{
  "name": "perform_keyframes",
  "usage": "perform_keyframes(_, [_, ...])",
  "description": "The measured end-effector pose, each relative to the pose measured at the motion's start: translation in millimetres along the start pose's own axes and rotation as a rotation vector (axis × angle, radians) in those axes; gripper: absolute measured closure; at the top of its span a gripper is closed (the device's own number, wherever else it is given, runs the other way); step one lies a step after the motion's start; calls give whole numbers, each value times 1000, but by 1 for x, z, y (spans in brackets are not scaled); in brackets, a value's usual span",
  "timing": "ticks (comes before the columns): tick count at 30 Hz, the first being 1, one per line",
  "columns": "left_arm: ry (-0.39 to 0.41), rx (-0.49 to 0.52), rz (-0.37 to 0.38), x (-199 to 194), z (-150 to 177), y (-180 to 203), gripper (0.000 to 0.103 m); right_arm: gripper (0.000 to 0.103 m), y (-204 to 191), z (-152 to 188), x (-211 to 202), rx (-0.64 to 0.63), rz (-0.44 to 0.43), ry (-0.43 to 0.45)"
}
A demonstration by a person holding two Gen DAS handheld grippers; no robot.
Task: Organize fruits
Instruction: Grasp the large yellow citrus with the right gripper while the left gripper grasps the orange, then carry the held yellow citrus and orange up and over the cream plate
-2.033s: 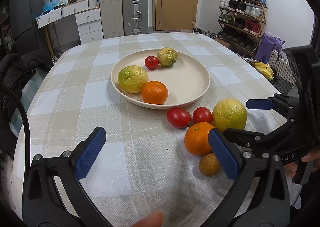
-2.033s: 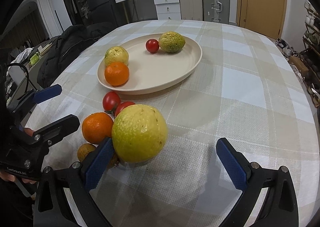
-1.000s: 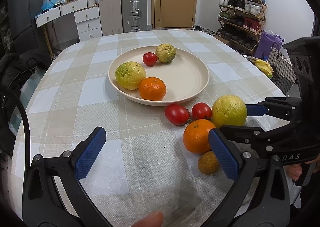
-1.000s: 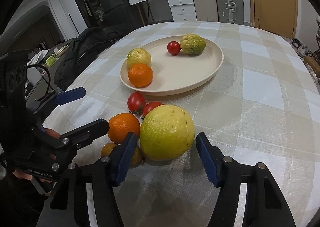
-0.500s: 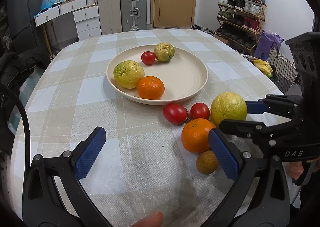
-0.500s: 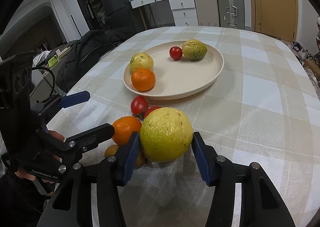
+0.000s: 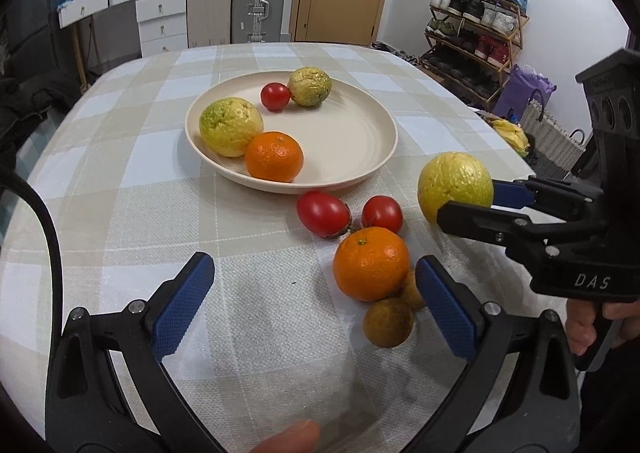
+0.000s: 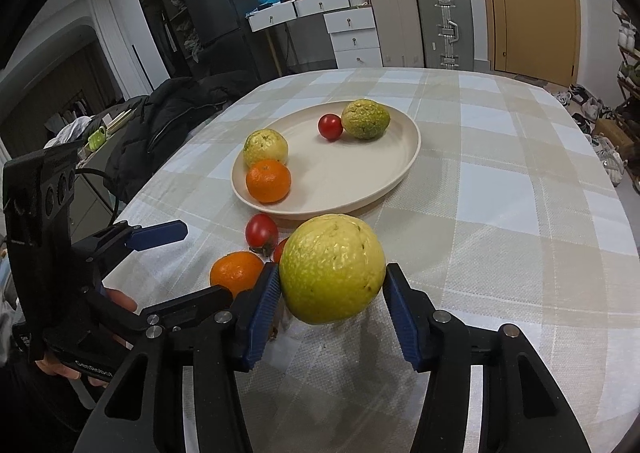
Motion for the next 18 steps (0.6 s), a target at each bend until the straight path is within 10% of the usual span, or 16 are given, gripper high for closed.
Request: perform_keyframes(18, [-70,-59,198,12,2,16,64,49,0,0,0,-3,1,2])
Point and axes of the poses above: each gripper's, at about its wrist camera, not at the fingertips, and x roughly the way its jaws point, y to its right, z to its underside, the point moved 6 cm from there along x, roughly the way its jaws point, and after that the axes turned 2 degrees about y, right-handed, at the moved point
